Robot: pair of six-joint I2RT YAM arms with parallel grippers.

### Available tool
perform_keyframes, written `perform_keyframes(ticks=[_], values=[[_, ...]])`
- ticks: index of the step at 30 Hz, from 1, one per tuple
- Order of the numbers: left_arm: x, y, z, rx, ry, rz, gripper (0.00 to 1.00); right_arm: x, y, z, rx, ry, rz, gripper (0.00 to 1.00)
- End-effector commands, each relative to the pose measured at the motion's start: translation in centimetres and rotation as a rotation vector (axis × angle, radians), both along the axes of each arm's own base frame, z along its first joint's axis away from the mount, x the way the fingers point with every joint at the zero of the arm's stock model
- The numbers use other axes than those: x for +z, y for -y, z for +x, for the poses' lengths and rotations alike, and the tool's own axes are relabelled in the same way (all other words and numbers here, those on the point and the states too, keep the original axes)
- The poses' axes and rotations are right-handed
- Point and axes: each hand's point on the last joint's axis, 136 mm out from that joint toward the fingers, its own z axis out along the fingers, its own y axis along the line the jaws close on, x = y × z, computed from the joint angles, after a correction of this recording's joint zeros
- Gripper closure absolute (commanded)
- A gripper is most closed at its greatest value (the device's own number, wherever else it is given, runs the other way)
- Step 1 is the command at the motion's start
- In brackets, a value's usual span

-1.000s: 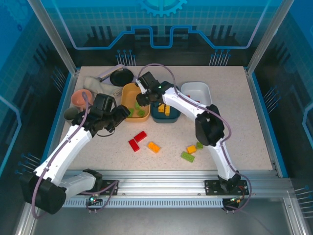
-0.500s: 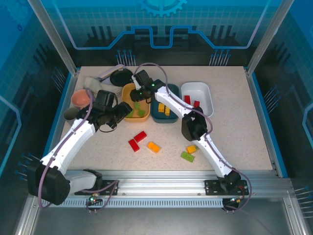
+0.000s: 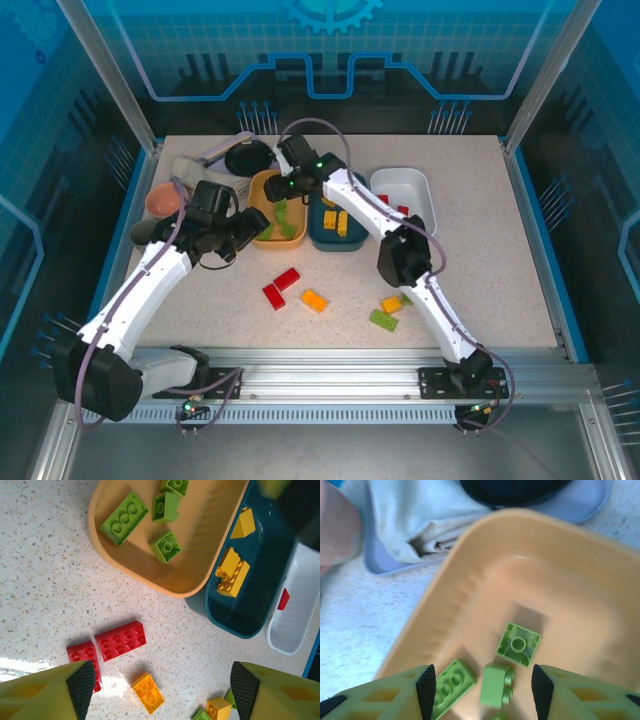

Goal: Sort the legos into containers by color

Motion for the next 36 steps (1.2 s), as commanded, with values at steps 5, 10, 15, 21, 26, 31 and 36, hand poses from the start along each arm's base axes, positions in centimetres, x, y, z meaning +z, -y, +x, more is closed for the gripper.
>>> perform_keyframes(ticks=[5, 10, 15, 21, 26, 31, 36], values=[[0.5, 0.9, -2.4, -0.128, -0.025, 0.003, 0.25, 11.8, 6.8, -7.9, 0.007, 0.257, 0.136, 0.45], [-0.1, 3.1, -3.9, -0.206, -0.023, 0.003, 0.25, 7.1, 11.6, -14.8, 0.013, 0.203, 0.038, 0.43], [-1.6, 6.4, -5.5, -0.287, -0.036, -0.009, 0.25, 2.9, 16.3, -20.1, -0.062, 0.115, -0.057, 0.43], [-2.4, 10.5, -6.0, -0.401, -0.020, -0.013, 0.26, -0.2, 21.3, -23.9, -0.213, -0.004, -0.116, 0.44], [-4.9, 11.7, -6.8, -0.434, -0.137, 0.049, 0.28, -0.9, 22.1, -25.1, -0.226, -0.053, -0.126, 0.44], [-8.8, 11.5, -8.7, -0.246, -0.372, 0.072, 0.25, -0.2, 19.9, -25.7, -0.119, -0.034, -0.088, 0.40], [-11.8, 12.2, -9.4, -0.035, -0.554, 0.022, 0.22, -0.7, 16.8, -28.2, 0.087, -0.083, 0.013, 0.20]])
